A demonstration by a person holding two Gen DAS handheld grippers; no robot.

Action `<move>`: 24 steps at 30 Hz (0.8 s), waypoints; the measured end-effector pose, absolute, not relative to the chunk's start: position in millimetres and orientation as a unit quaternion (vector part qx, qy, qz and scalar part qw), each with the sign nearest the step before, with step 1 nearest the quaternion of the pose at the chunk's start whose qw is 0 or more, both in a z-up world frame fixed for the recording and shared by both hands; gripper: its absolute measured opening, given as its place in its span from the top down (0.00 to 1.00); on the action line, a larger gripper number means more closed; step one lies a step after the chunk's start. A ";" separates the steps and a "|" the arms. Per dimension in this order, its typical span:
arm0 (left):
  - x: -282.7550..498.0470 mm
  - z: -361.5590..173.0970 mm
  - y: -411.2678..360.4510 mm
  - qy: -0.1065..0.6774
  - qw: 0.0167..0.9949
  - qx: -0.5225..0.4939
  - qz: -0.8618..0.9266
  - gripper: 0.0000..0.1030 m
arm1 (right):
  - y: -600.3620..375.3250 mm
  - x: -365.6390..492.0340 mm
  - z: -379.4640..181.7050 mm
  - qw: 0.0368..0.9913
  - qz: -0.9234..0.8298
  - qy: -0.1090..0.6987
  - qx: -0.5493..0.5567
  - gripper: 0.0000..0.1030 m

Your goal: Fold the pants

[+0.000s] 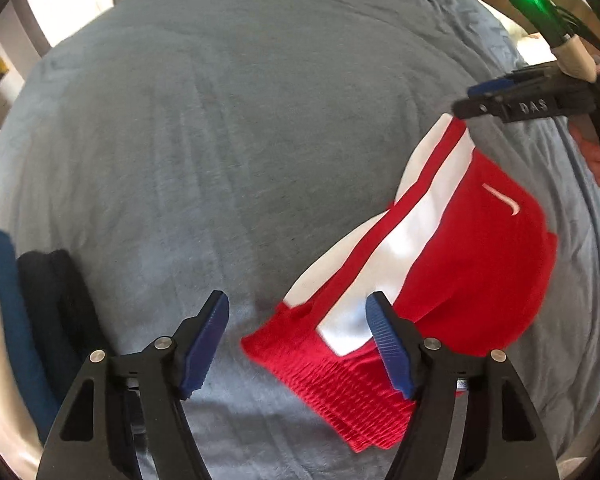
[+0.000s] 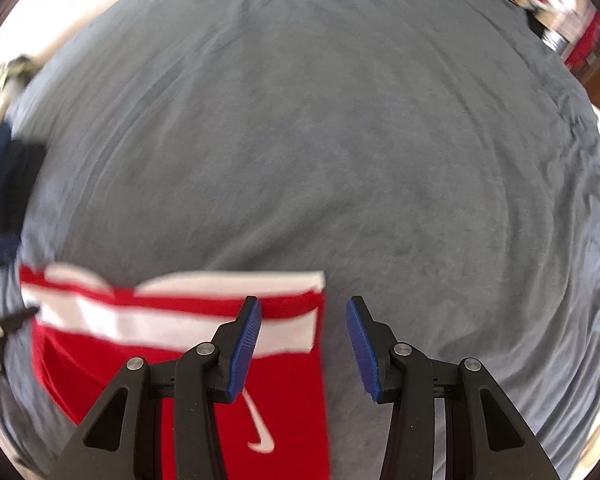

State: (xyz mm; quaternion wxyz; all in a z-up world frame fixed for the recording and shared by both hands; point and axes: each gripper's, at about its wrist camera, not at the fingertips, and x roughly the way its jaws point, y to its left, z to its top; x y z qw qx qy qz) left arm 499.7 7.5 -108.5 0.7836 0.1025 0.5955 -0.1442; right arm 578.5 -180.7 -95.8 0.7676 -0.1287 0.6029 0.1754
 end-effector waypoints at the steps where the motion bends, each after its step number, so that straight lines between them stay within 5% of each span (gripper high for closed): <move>1: 502.7 -107.6 8.4 0.596 0.783 0.096 -0.147 0.32 | -181.6 583.3 -93.4 0.770 0.173 0.602 -0.119 0.56; 17: 515.4 -126.3 5.2 0.628 0.761 0.087 -0.138 0.32 | -193.3 612.0 -145.6 0.731 0.164 0.662 -0.033 0.64; 24: 521.5 -129.5 4.6 0.629 0.761 0.086 -0.130 0.32 | -189.2 616.4 -160.2 0.727 0.173 0.664 -0.027 0.82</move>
